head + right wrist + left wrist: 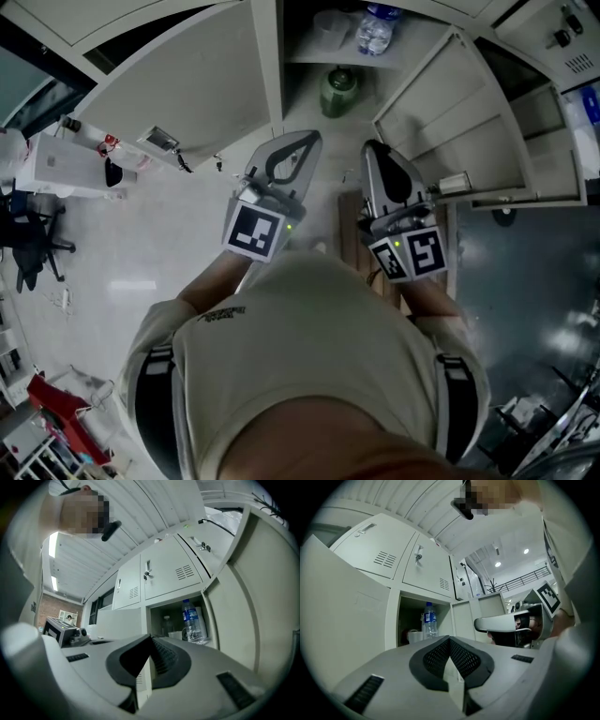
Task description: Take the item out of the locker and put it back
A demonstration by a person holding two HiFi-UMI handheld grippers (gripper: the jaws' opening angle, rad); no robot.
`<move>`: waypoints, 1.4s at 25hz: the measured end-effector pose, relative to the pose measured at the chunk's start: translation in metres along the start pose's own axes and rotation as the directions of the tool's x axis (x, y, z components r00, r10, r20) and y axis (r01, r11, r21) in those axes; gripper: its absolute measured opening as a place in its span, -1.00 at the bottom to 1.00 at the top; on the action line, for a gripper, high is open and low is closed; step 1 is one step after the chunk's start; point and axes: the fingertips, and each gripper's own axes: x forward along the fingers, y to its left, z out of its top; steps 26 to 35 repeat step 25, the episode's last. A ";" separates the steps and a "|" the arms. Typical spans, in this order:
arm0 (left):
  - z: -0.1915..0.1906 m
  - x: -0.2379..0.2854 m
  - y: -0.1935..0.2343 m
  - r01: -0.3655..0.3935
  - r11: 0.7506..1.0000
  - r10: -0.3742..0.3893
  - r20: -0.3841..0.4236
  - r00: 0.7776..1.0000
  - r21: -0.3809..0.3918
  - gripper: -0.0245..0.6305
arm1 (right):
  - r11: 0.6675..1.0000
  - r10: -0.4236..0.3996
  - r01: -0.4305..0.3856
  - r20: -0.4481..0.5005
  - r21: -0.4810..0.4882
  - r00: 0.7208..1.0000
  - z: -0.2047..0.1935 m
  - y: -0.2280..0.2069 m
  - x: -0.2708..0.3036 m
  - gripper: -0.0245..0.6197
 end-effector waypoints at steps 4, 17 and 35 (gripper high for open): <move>-0.006 -0.001 -0.006 0.015 1.000 -0.016 -0.018 1.000 -0.019 -0.89 | 1.000 0.001 -0.001 -0.043 0.017 0.999 -0.013 0.000 0.000 -0.92; -0.004 -0.006 -0.002 0.007 1.000 -0.008 -0.022 1.000 -0.024 -0.89 | 1.000 0.029 -0.028 -0.060 0.011 0.998 -0.016 0.009 0.006 -0.92; -0.001 -0.010 0.003 -0.003 0.999 0.002 -0.006 1.000 -0.035 -0.89 | 1.000 0.013 -0.012 -0.059 0.010 0.998 -0.019 0.010 0.007 -0.92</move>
